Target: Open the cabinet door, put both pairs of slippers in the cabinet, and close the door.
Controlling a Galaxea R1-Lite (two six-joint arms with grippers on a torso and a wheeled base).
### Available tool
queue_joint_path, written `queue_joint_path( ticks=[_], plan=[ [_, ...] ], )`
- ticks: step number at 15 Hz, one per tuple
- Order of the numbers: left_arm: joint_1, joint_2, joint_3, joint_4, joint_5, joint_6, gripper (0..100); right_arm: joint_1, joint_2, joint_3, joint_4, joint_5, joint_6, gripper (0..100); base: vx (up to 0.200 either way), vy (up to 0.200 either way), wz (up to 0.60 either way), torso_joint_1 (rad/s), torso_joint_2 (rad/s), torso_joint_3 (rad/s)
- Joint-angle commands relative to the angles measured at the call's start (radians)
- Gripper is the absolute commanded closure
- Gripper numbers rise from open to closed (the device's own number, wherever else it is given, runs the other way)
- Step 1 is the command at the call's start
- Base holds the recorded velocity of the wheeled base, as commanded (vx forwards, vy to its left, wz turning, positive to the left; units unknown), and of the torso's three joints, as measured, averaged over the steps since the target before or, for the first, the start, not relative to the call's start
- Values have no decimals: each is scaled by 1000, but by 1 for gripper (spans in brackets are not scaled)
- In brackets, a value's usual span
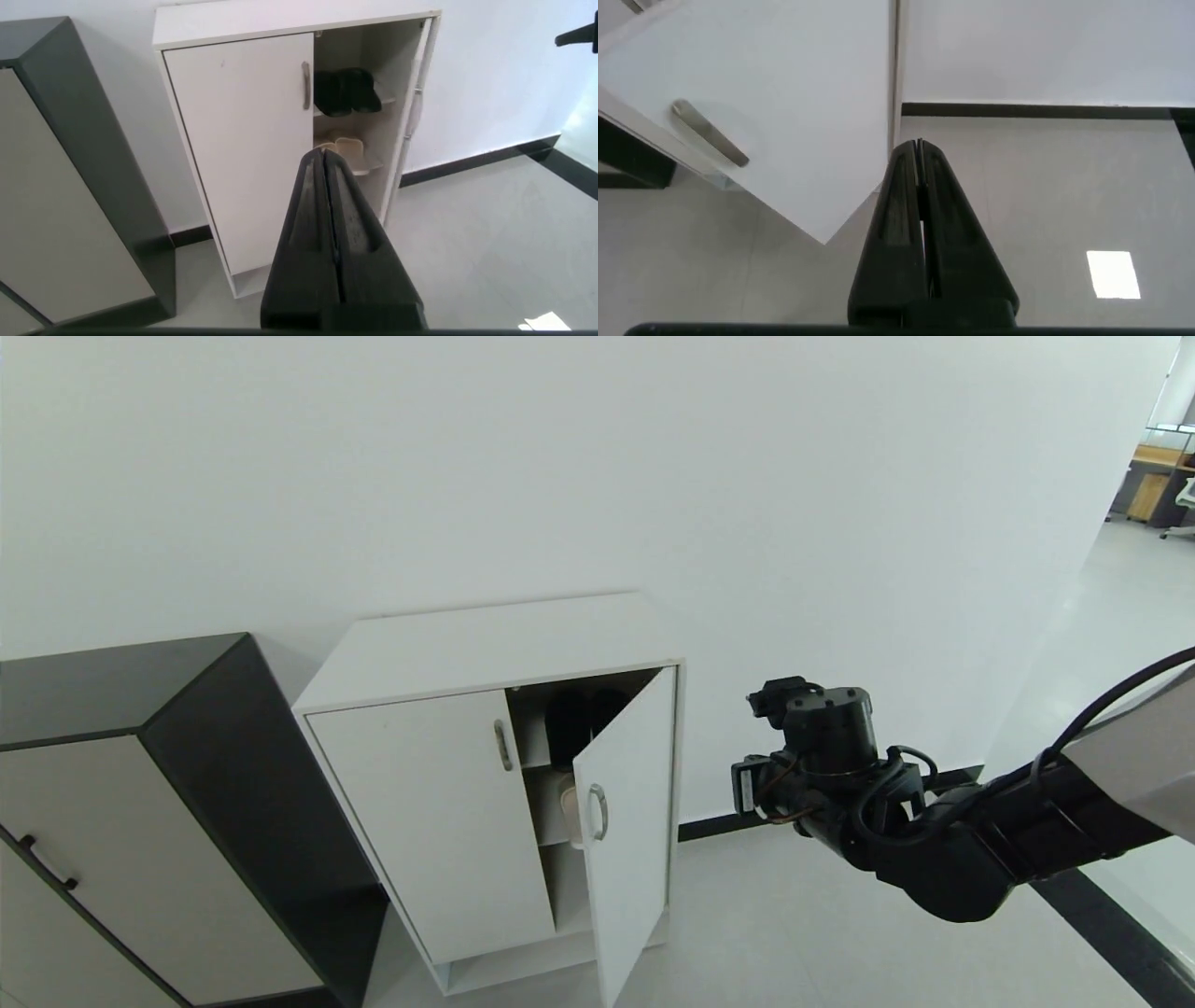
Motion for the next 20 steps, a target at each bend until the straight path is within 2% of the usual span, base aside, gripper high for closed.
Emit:
queue_joint_path(
  ticks=[1,6,9,16,20],
  plan=[
    [0,0,0,-2,0,0,100,1,3,0,-1,2,0,100,0,0,600,-2,-2,7],
    [0,0,0,0,0,0,100,1,9,13,-17,20,3,100,0,0,600,2,3,0],
    [0,0,0,0,0,0,100,-1,8,90,-138,149,-3,100,0,0,0,0,0,0],
    [0,0,0,-2,0,-2,100,-27,19,161,-169,187,-35,100,0,0,0,0,0,0],
    [0,0,0,0,0,-2,100,-52,55,191,-233,229,-39,100,200,0,0,-5,-4,4]
  ],
)
